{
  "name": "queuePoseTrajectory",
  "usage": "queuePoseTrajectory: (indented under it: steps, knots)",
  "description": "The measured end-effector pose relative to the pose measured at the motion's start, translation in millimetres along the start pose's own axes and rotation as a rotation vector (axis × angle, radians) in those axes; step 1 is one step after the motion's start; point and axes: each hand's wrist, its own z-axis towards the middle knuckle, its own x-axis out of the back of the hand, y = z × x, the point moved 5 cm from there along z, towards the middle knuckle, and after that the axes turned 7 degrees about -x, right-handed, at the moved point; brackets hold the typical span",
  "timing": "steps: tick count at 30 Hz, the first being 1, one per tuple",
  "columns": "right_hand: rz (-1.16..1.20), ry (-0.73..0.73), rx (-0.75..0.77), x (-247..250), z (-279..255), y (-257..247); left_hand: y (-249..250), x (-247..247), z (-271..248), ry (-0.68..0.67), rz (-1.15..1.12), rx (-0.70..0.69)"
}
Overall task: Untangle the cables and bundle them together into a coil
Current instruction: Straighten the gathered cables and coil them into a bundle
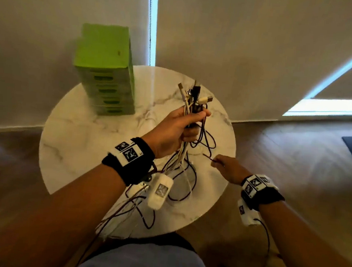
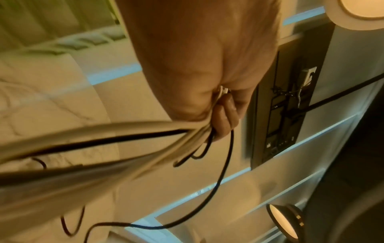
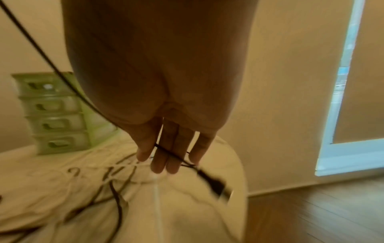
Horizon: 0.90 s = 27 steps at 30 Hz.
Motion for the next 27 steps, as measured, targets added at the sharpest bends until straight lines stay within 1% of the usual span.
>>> queuePoseTrajectory:
  steps: [1, 3, 6, 8, 10, 11, 13, 16, 18, 20, 22, 23, 24, 25, 27]
  knots:
    - [0.027, 0.03, -0.041, -5, -13, 18, -9, -12, 4, -0.027, 0.02, 0.019]
    - [0.159, 0.103, -0.056, -9, -40, 30, -26, -31, 10, -0.058, 0.076, 0.041]
    - [0.426, 0.248, 0.056, 2, -78, 12, -53, -55, 14, -0.1, 0.165, 0.04]
    - [0.516, 0.322, 0.133, 8, -95, -7, -70, -66, 16, -0.129, 0.222, 0.043]
    - [0.596, 0.349, 0.138, 7, -102, -15, -82, -70, 19, -0.148, 0.278, 0.051]
    - [0.631, 0.371, 0.112, 6, -106, -13, -87, -72, 21, -0.163, 0.31, 0.052]
    - [0.641, 0.44, 0.057, 8, -110, -4, -92, -70, 25, -0.166, 0.385, 0.046]
    - [0.567, 0.523, 0.037, 17, -121, 17, -92, -58, 28, -0.126, 0.496, 0.045]
    - [0.489, 0.55, -0.009, 17, -123, 36, -88, -49, 29, -0.087, 0.47, 0.067]
    - [0.412, 0.494, -0.123, 5, -118, 65, -80, -41, 31, -0.051, 0.349, 0.101]
    - [0.308, 0.323, -0.234, -15, -109, 89, -69, -35, 31, -0.05, 0.239, 0.123]
    - [0.259, 0.235, -0.275, -24, -105, 94, -65, -32, 30, -0.057, 0.196, 0.13]
    - [0.234, 0.184, -0.276, -29, -101, 92, -63, -30, 29, -0.065, 0.166, 0.139]
    - [0.25, 0.165, -0.248, -28, -98, 81, -61, -29, 28, -0.069, 0.145, 0.146]
    - [0.374, 0.153, -0.106, -24, -91, 42, -59, -26, 27, -0.057, 0.126, 0.148]
